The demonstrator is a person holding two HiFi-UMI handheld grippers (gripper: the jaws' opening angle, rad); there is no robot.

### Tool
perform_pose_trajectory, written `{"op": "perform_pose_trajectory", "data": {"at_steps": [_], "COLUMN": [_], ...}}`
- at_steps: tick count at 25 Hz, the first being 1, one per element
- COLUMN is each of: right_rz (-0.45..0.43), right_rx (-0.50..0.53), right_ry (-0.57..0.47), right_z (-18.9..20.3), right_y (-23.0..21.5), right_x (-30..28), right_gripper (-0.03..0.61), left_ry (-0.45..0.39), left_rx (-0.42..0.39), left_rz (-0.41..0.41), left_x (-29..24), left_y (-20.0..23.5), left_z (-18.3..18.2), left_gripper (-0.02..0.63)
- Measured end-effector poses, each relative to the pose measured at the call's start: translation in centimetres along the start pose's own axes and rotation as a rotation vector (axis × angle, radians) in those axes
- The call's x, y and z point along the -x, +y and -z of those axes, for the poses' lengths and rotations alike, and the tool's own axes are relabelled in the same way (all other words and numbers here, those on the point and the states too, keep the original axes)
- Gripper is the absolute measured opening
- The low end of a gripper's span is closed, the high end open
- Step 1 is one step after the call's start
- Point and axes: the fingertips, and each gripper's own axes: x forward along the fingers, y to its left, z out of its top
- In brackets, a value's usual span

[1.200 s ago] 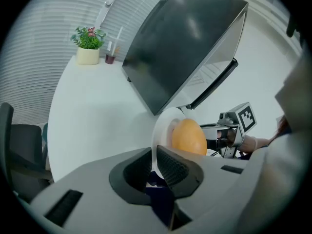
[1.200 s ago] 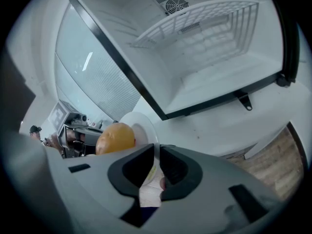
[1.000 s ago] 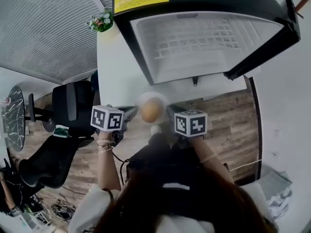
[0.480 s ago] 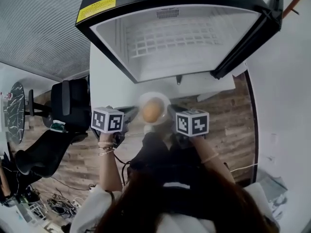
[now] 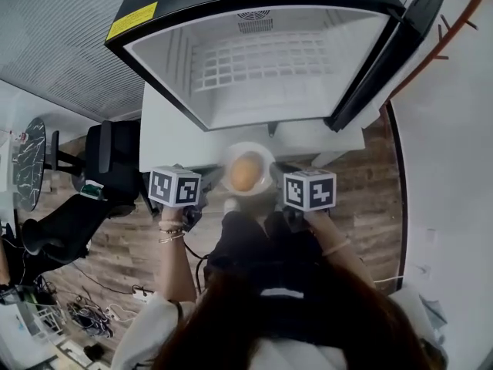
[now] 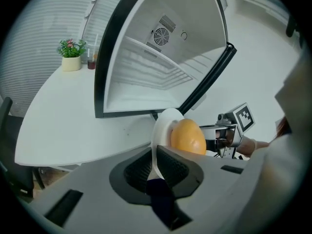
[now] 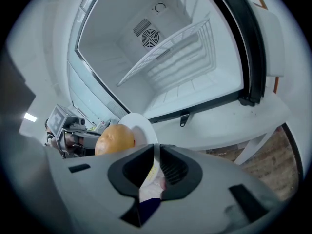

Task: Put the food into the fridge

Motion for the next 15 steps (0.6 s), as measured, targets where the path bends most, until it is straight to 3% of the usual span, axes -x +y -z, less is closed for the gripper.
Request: {"op": "perform_pose_trajectory", "data": {"at_steps": [15], "right_rz": [0.001], "right_rx": [0.032], "right_ry": [-0.005], "right_z": [-3.1], "right_y": [-2.1], "right_x": [1.9], "right_gripper": [0.043], "left_ry": [-0.033], "left_rx": [-0.025], "left_rz": [-0.017], "left_x": [-1.1], "left_y": [-2.6], "left_z": [-3.1], "left_gripper": [0.034]}}
